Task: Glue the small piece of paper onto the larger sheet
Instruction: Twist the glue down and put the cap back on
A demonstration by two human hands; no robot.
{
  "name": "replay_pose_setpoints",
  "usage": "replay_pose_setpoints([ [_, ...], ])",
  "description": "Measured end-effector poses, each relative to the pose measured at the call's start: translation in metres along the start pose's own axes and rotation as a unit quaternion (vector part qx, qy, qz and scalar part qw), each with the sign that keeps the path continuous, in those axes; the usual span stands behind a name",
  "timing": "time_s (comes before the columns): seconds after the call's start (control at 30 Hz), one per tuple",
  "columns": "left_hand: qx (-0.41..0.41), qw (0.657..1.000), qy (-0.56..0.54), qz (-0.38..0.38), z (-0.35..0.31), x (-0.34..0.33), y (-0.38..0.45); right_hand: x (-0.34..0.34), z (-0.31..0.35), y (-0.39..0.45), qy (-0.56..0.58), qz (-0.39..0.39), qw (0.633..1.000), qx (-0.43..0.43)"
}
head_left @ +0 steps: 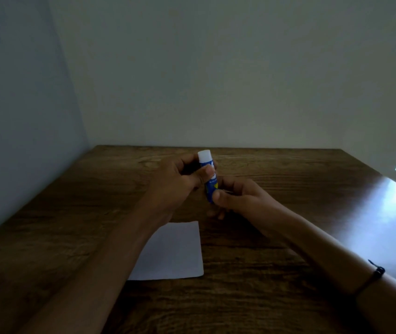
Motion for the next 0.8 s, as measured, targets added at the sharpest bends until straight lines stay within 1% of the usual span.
replay_pose_setpoints([
  [0.1, 0.000, 1.000, 0.003, 0.009, -0.0002, -0.0017, -0.0008, 0.0015, 0.0014, -0.0010, -0.018, -0.013, 1.000, 0.017],
  [0.2, -0.002, 1.000, 0.009, 0.015, -0.0008, -0.0028, -0.0018, 0.0028, 0.0012, 0.0001, -0.019, -0.035, 0.999, 0.007],
  [0.3, 0.001, 1.000, 0.002, 0.011, -0.0013, -0.0004, -0.0009, 0.0015, -0.0002, 0.0000, -0.003, -0.006, 1.000, -0.019],
  [0.37, 0.007, 1.000, -0.008, 0.012, -0.0008, -0.0003, -0.0012, -0.0002, 0.0000, -0.0013, -0.001, 0.013, 1.000, -0.021],
  [0.53, -0.001, 1.000, 0.003, 0.009, -0.0029, -0.0037, -0.0039, 0.0012, -0.0016, 0.0001, -0.029, -0.018, 0.999, -0.005],
  [0.57, 0.001, 1.000, 0.000, 0.007, -0.0033, -0.0037, -0.0035, 0.0012, -0.0019, 0.0005, -0.026, -0.019, 0.999, -0.007],
  [0.7, 0.007, 1.000, -0.005, 0.003, -0.0035, -0.0015, -0.0026, -0.0004, -0.0007, -0.0009, -0.004, 0.017, 1.000, -0.011],
  [0.8, 0.011, 1.000, 0.009, 0.010, -0.0017, -0.0035, -0.0031, 0.0007, 0.0000, -0.0008, -0.028, 0.002, 1.000, 0.000],
])
Point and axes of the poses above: each hand's wrist, its own y-axis towards the middle knuckle, its own x-axis out of the back of the hand, z = x × y, the point moved 6 cm from there along y, towards the middle knuckle, and after that the axes turned 8 degrees about y, right-handed, at the moved point
